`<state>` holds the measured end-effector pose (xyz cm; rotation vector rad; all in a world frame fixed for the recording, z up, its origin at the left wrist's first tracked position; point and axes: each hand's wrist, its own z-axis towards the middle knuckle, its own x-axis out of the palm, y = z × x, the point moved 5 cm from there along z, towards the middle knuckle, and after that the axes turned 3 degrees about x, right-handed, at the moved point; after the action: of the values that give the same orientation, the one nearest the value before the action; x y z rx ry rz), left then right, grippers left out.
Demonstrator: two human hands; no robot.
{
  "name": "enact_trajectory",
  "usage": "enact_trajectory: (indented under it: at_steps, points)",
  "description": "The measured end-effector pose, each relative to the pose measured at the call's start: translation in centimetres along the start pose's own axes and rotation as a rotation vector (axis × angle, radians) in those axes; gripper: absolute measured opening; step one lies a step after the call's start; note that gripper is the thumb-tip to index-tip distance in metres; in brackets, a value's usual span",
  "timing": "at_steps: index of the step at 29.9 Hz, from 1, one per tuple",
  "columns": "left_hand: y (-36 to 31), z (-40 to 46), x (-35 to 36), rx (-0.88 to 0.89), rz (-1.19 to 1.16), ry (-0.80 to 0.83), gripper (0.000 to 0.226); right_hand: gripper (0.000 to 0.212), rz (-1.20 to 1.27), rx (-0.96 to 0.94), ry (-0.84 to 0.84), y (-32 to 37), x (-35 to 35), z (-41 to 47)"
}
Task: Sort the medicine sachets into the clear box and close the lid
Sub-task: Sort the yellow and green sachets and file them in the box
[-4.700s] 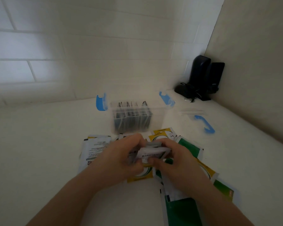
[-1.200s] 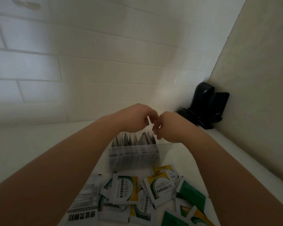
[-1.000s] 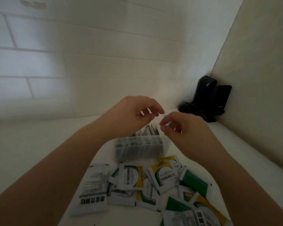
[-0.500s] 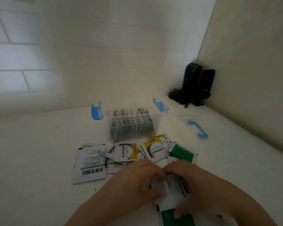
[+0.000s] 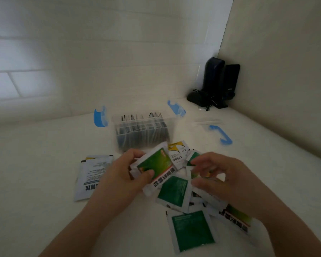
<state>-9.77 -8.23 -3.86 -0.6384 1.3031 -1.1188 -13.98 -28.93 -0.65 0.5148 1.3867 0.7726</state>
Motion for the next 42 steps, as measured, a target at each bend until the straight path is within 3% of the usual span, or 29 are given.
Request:
enact_trajectory:
  at_steps: [3,5,10,14,20,28,34,39,42]
  points:
    - [1.2,0.1,-0.4,-0.166,-0.179,-0.019,0.024,0.044,-0.178,0.053,0.263,-0.7,1.1,-0.7]
    - [1.5,0.1,-0.3,-0.228,-0.225,-0.015,0.023,0.058,-0.261,0.071,0.334,-1.2,0.9,-1.1]
    - [1.4,-0.1,-0.1,-0.266,-0.212,0.008,0.033,0.047,-0.298,0.297,0.167,-3.7,-3.5,-1.8]
    - [1.2,-0.2,0.4,-0.263,-0.193,0.054,0.033,0.052,-0.315,0.412,0.233,-4.9,-3.2,-1.9]
    - [1.3,-0.1,0.9,-0.293,-0.246,0.084,0.024,0.045,-0.287,0.331,0.157,-3.8,-0.6,-0.5]
    - [1.5,-0.2,0.6,-0.301,-0.303,0.035,0.013,0.028,0.128,0.212,-0.045,-3.0,2.5,1.4]
    - [1.1,-0.1,0.0,-0.253,-0.258,0.009,0.032,0.021,0.452,0.307,-0.133,-3.8,1.7,1.2]
    - [0.9,-0.2,0.2,-0.227,-0.297,-0.001,0.02,0.02,0.66,0.328,-0.312,-4.4,0.1,1.1]
    - [0.9,-0.1,0.1,-0.233,-0.326,-0.051,0.021,0.024,0.909,0.299,-0.306,-4.1,-0.4,1.0]
